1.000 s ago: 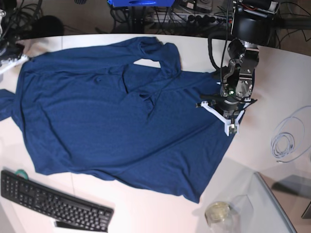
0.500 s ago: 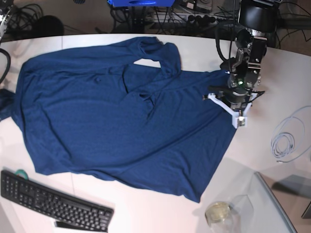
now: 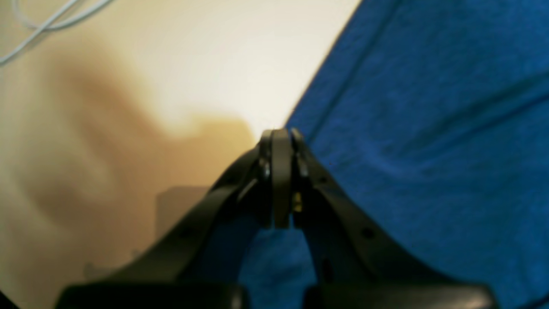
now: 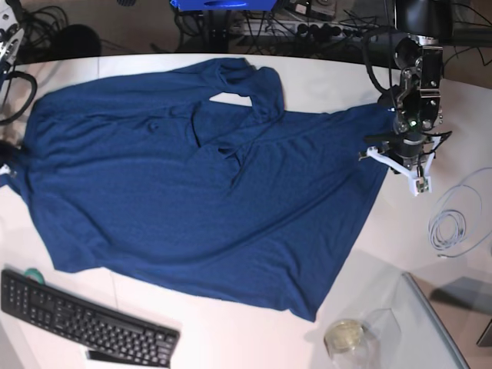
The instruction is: Layout the t-shirt on the table in an organized manner, then fold the t-shirt properly
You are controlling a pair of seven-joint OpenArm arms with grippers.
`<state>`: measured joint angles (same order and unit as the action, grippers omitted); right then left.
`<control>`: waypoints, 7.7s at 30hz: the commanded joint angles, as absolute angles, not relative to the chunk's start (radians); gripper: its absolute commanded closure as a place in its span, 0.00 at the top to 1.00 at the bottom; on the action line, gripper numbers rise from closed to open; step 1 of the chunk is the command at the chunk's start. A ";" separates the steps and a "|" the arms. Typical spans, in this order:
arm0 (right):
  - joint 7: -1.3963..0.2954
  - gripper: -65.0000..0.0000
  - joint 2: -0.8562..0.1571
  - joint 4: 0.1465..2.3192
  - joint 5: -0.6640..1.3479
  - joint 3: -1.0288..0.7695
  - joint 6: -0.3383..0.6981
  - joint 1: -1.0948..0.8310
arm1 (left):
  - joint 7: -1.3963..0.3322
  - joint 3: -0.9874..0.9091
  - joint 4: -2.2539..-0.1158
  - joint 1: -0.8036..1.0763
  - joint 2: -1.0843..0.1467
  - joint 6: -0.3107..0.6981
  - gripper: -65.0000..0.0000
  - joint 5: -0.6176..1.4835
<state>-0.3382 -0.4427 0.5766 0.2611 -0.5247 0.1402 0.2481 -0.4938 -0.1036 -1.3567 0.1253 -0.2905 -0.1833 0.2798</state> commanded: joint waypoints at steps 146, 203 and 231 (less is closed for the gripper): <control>-0.728 0.00 -0.165 1.399 0.251 -0.605 0.145 -0.183 | -0.542 -0.093 -1.386 0.173 -0.268 -0.183 0.00 0.269; -0.364 0.00 -0.449 0.865 0.255 -0.360 0.148 0.099 | -0.527 -0.001 -1.345 0.042 -0.205 -0.183 0.00 0.275; -0.570 0.63 0.062 1.626 0.259 -0.774 0.157 -0.335 | -0.519 -0.150 -1.653 0.440 -0.231 -0.182 0.00 0.277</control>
<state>-0.5961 0.0769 1.6093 0.2558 -0.7692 0.1524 -0.3439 -0.5388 -0.1467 -1.6363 0.4381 -0.2245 -0.1829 0.2825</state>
